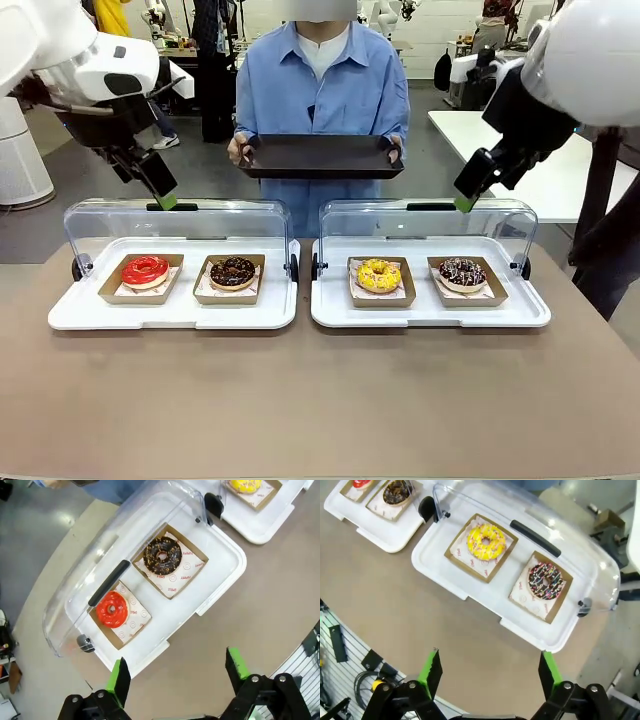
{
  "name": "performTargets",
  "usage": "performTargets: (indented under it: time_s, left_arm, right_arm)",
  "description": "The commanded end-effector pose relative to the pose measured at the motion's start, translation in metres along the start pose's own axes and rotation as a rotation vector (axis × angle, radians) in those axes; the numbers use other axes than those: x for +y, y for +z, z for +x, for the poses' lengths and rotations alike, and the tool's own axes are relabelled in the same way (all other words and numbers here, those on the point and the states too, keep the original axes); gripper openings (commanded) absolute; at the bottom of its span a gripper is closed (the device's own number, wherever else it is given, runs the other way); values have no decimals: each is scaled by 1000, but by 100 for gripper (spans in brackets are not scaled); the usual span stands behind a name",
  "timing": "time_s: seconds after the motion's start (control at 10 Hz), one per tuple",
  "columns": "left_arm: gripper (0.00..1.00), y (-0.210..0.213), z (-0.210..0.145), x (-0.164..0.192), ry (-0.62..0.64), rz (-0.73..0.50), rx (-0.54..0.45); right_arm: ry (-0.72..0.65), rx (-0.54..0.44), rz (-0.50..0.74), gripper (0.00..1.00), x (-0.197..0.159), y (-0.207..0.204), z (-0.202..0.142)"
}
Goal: Provide the desired donut to the person.
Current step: Pick up and lift the Paper togo box containing the Donut pointed at by the person.
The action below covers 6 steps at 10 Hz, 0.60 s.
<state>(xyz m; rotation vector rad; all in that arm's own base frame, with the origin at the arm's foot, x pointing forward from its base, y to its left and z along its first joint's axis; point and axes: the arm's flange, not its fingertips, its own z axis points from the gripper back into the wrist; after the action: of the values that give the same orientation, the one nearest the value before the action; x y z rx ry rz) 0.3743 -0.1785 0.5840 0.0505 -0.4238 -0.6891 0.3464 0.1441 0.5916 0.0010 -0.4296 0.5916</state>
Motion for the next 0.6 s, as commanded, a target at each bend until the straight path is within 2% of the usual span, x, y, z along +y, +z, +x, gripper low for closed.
performTargets:
  time_s: [0.0,0.1,0.5]
  left_arm:
    - [100,-8,-12,-2,20,57,-10]
    - [100,0,0,0,0,0,0]
    - [100,0,0,0,0,0,0]
  right_arm:
    - [-4,2,5,100,-2,-12,-5]
    - [-4,2,5,100,-2,-12,-5]
    - [-4,2,5,100,-2,-12,-5]
